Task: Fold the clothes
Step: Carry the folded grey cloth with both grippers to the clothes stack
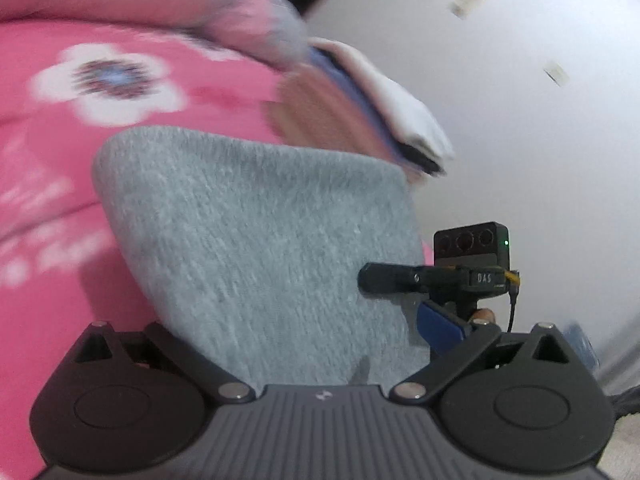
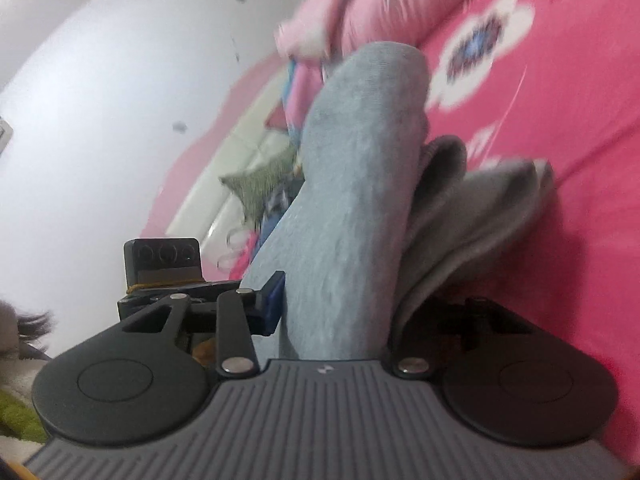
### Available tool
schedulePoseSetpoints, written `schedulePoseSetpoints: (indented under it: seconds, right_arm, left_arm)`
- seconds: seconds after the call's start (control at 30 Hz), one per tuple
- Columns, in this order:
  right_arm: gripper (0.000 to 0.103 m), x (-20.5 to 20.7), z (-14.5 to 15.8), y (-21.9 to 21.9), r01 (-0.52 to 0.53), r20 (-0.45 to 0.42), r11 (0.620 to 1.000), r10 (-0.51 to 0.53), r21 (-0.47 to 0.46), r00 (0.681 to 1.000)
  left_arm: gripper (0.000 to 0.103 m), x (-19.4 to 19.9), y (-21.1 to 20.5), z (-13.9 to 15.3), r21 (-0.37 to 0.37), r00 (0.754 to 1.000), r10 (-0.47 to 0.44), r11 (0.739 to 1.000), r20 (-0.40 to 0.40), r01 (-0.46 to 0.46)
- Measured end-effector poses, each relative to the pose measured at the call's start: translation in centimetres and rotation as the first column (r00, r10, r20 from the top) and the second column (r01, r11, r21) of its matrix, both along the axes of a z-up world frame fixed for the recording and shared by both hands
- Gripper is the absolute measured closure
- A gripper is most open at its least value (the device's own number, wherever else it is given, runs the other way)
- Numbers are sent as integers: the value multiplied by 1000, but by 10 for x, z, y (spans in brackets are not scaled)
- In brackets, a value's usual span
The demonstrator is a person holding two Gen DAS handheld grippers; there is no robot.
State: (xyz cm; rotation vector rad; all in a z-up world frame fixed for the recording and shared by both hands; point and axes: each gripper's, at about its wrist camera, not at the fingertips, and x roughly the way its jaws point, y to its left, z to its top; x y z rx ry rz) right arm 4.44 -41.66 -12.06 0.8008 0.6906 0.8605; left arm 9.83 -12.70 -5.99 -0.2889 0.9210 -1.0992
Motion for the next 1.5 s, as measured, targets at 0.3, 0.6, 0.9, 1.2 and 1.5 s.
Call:
schedulePoseSetpoints:
  seconds: [0.3, 0.6, 0.9, 1.2, 1.5]
  right_arm:
    - [61, -117, 69, -167, 322, 50, 935, -318, -147, 947]
    - [61, -126, 72, -296, 365, -19, 871, -392, -329, 920]
    - [24, -58, 26, -367, 242, -77, 865, -305, -441, 949]
    - [13, -153, 31, -416, 744, 76, 580, -770, -332, 634]
    - [57, -220, 67, -270, 835, 408, 421, -734, -354, 543]
  left_arm:
    - [6, -10, -212, 9, -72, 939, -340, 939, -52, 336]
    - [10, -6, -347, -30, -105, 892, -430, 902, -140, 418]
    - [10, 24, -368, -81, -44, 905, -379, 925, -193, 378]
    - [12, 48, -295, -68, -89, 949, -290, 956, -128, 280]
    - [12, 11, -325, -12, -23, 908, -317, 942, 273, 335]
